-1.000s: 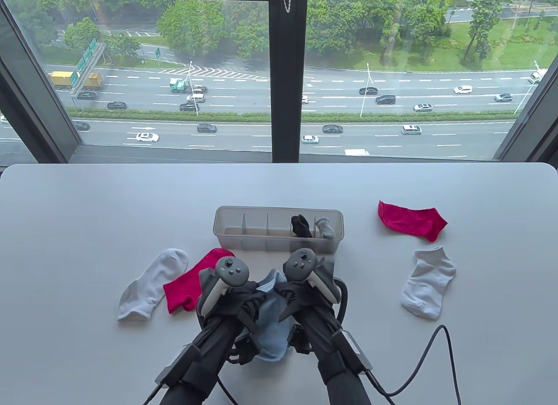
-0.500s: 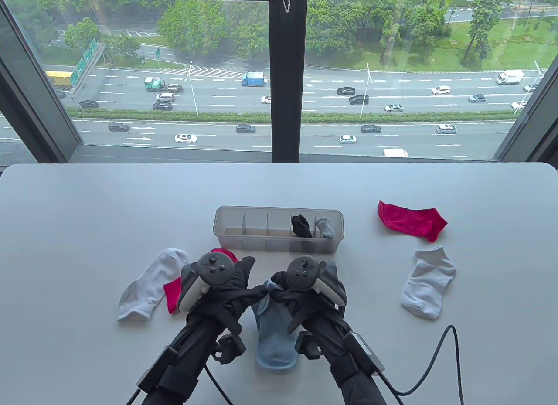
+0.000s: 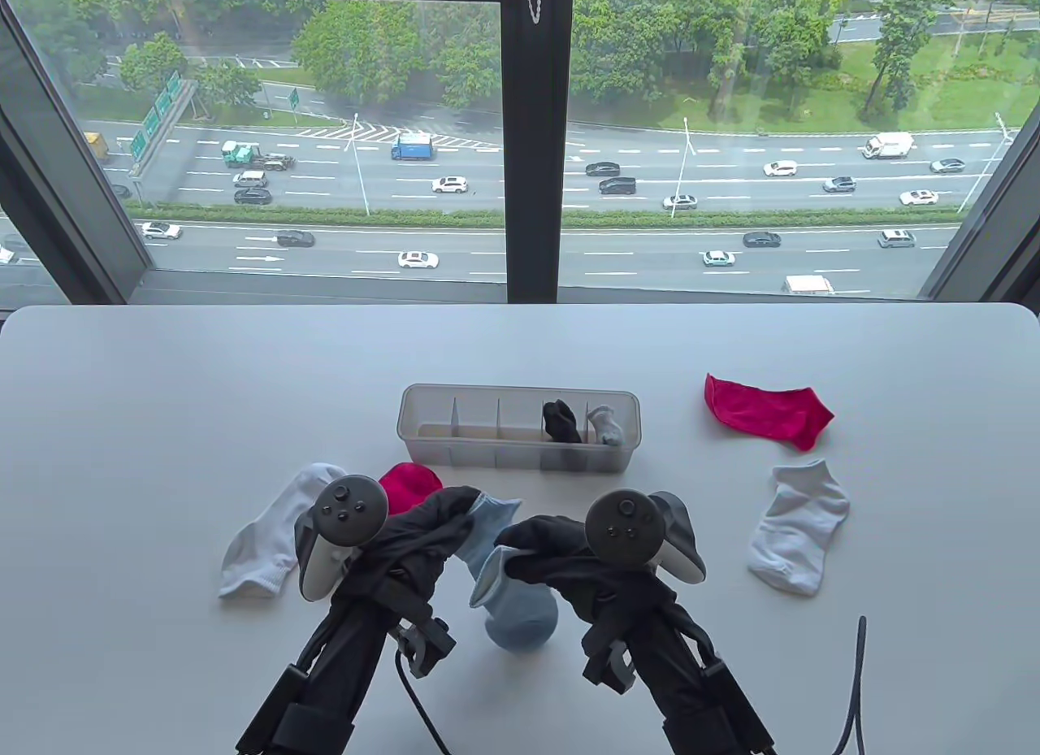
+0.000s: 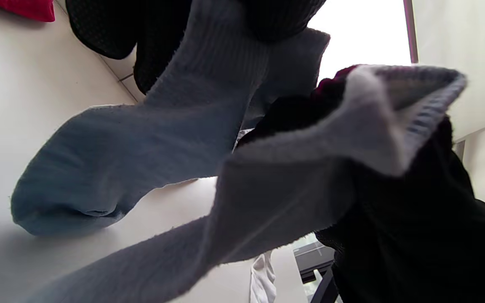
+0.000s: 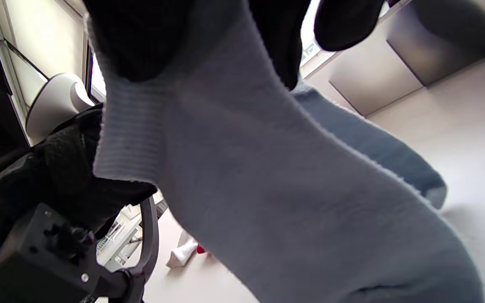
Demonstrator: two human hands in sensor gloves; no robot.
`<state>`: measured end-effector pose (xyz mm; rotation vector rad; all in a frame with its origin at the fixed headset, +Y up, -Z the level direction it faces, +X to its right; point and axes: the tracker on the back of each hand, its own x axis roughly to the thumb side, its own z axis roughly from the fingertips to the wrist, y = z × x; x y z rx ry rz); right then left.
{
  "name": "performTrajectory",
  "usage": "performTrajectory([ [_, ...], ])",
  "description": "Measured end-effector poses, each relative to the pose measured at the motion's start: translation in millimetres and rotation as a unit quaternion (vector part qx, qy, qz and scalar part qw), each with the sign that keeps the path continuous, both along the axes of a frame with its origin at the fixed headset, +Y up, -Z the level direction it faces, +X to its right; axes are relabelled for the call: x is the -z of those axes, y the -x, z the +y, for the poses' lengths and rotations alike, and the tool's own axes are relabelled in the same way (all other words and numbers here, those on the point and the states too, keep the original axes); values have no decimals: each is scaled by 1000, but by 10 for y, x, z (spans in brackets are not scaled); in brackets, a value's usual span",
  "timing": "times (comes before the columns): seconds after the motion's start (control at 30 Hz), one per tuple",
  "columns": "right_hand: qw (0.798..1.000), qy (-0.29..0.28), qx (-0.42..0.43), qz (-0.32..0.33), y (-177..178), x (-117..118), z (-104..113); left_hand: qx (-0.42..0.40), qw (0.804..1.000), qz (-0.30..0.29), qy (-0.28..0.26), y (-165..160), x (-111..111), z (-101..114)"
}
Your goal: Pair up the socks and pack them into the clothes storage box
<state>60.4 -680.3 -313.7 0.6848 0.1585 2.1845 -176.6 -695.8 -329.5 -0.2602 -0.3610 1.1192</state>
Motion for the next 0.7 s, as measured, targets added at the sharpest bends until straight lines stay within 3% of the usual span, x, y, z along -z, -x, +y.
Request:
performTrajectory([
  [0.07, 997, -22, 25, -66, -21, -15, -36, -43, 998, -32, 16, -67, -41, 30],
  [0.27, 984, -134, -67, -101, -55, -92, 37, -54, 996, -66, 9, -122, -77, 71],
  [0.4, 988, -100, -7, -119, -50, -107, 10, -25, 993, -118, 4, -208, -137, 106],
  [0.5, 988, -82, 13, -131, -36, -115, -12, 44, 996, -75, -38, -276, -181, 149],
  [0.6, 982, -112, -39, -147, -93, -84, -14, 64, 994, -24, -90, -268, -196, 192],
  [0.7, 992, -65, -100, -47, -152, 7, -38, 100, 989, -45, -101, -265, -215, 220],
])
